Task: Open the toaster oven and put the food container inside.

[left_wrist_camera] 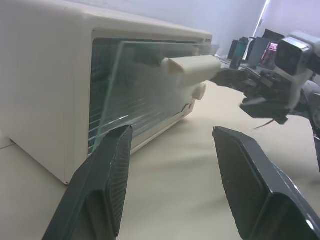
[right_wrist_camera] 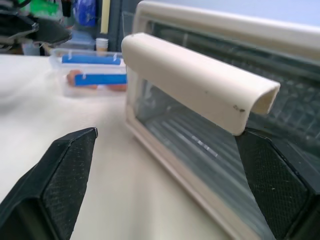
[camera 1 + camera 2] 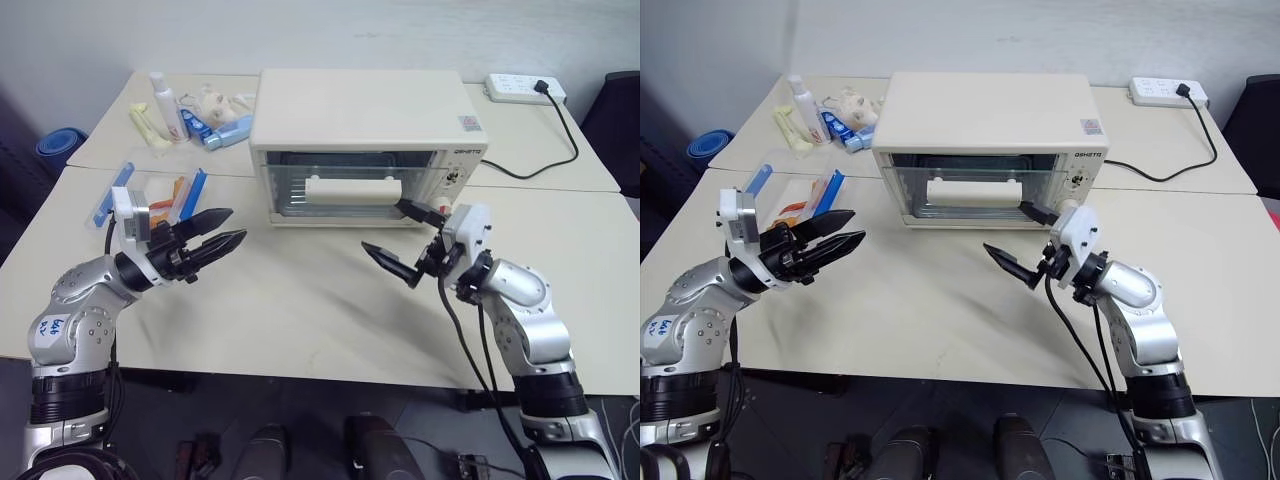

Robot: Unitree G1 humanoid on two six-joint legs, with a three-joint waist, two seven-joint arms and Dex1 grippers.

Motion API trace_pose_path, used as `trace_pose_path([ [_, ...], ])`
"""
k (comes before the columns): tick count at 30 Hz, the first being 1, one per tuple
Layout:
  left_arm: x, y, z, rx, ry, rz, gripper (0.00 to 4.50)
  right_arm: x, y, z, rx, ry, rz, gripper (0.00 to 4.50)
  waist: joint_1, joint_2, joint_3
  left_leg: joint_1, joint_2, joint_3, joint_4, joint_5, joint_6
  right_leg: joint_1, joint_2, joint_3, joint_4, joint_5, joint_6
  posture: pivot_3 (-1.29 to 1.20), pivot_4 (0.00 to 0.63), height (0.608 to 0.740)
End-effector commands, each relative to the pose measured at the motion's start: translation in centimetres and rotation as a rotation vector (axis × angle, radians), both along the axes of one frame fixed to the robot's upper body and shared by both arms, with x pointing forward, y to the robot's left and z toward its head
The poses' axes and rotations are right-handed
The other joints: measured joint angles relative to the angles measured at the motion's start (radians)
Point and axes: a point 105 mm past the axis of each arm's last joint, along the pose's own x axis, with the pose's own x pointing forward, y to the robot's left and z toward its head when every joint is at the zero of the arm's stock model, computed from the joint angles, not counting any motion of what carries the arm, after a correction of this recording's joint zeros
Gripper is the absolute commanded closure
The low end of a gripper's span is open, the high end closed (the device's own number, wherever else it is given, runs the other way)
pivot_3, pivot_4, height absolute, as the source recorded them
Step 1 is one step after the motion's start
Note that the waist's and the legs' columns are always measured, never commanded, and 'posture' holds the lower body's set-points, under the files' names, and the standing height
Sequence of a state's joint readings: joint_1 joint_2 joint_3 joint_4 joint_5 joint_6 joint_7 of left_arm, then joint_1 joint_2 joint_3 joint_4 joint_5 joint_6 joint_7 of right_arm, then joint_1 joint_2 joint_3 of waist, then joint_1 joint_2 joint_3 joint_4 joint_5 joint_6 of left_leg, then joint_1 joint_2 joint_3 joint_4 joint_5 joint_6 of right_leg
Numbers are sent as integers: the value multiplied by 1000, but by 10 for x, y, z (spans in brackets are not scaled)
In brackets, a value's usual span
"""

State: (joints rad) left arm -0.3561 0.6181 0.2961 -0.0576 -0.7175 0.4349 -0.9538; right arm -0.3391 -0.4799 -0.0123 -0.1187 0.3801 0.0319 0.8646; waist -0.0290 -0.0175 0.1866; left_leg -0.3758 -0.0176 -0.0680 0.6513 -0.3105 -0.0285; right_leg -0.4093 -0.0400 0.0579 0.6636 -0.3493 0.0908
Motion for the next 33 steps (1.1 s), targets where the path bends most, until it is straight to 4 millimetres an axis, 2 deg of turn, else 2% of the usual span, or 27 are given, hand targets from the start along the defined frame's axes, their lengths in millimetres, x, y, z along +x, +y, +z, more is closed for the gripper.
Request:
trace_pose_path([
  [1,1,10,13,-16,-56,15,2607,-15,1,0,-67,-61,45,0,1,0,0,0,0,0,0,0,0,0,0,0,0,0,0,0,150,740],
  [4,14,16,16,-15,-81,70,3525,-17,0,-5,-90,-62,45,0,0,0,0,0,0,0,0,0,0,0,0,0,1,0,0,0,150,740],
  [7,28,11,19,-21,-87,64,4455,-15,1,-5,-78,-67,45,0,2,0,0,0,0,0,1,0,0,0,1,-1,2,0,0,0,150,740],
  [8,29,7,19,-16,-86,46,4485,-14,1,-4,-76,-68,43,0,2,0,0,0,0,0,2,0,0,0,1,-1,2,0,0,0,150,740],
  [11,30,1,16,1,-71,6,4485,-7,-3,1,-41,-53,-2,0,-1,0,0,0,-1,0,2,1,-1,0,0,0,2,0,0,0,150,740],
  [16,28,4,18,-23,-67,8,4485,9,-13,14,29,-30,-93,0,-1,0,0,0,0,0,1,2,-3,-1,0,0,2,0,0,0,150,740],
  [19,25,7,19,-29,-77,20,3964,16,-11,26,53,-54,-104,0,-2,0,0,0,0,0,1,2,-3,0,0,0,2,0,0,0,150,740],
  [25,20,6,17,-12,-95,12,2225,19,-2,39,62,-102,-61,0,1,0,0,0,0,0,1,2,-3,0,0,0,2,0,0,0,150,740],
  [28,18,6,16,-17,-94,9,2225,17,4,40,58,-111,-27,0,1,0,0,0,-1,0,1,2,-3,0,-1,0,2,0,0,0,150,740],
  [31,17,7,16,-32,-89,13,2850,13,8,38,38,-112,2,0,-1,0,0,0,-1,0,1,2,-3,0,-1,0,2,0,0,0,150,740],
  [33,17,8,15,-34,-84,15,3462,9,8,36,28,-109,16,0,-2,0,0,0,-1,0,1,2,-3,-1,0,0,2,0,0,0,150,740],
])
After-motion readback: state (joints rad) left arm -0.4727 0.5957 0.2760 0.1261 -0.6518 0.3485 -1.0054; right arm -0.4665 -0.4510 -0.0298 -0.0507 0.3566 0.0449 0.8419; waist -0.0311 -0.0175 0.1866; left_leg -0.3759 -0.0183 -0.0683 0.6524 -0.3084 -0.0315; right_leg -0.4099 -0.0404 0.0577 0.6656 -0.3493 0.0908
